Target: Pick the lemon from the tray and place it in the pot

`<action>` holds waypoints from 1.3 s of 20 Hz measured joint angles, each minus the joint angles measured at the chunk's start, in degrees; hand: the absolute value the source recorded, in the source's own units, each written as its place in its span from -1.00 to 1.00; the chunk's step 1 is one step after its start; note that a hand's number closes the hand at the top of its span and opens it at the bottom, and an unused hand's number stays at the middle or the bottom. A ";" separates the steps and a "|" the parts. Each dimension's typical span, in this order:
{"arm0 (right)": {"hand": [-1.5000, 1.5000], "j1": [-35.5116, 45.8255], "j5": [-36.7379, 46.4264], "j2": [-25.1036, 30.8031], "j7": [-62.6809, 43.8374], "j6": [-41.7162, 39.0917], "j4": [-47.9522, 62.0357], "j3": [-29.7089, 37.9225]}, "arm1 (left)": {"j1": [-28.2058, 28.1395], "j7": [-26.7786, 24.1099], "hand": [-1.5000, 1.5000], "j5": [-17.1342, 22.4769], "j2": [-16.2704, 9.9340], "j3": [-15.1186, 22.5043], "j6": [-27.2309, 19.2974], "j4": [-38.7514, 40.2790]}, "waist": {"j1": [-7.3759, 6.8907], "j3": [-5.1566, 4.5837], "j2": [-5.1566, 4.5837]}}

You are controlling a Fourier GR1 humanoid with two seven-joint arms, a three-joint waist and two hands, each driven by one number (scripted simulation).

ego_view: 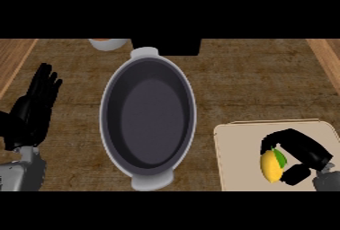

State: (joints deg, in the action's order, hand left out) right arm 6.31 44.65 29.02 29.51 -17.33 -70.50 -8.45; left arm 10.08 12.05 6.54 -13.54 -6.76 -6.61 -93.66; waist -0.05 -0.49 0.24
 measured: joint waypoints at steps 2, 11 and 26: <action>1.00 0.32 0.75 -0.39 1.16 0.36 0.77 0.40 | 0.75 0.93 0.00 -0.86 0.65 0.44 -0.82 -0.51 | 0.03 -0.04 0.04; 1.00 -1.67 7.04 -7.09 -5.79 1.40 -6.18 -2.78 | 1.67 2.07 0.00 -1.70 1.28 0.16 -0.68 -0.28 | 0.17 -0.80 0.52; 1.00 1.16 13.56 -26.66 -39.25 10.89 -22.33 -21.00 | 1.98 2.20 0.00 -1.87 1.61 1.25 -0.01 0.72 | -1.66 -0.20 1.65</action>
State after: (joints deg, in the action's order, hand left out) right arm 7.47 58.20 2.36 -9.74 -6.44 -92.83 -29.45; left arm 12.07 14.26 4.68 -11.93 -5.51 -6.62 -92.94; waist -1.72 -0.70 1.88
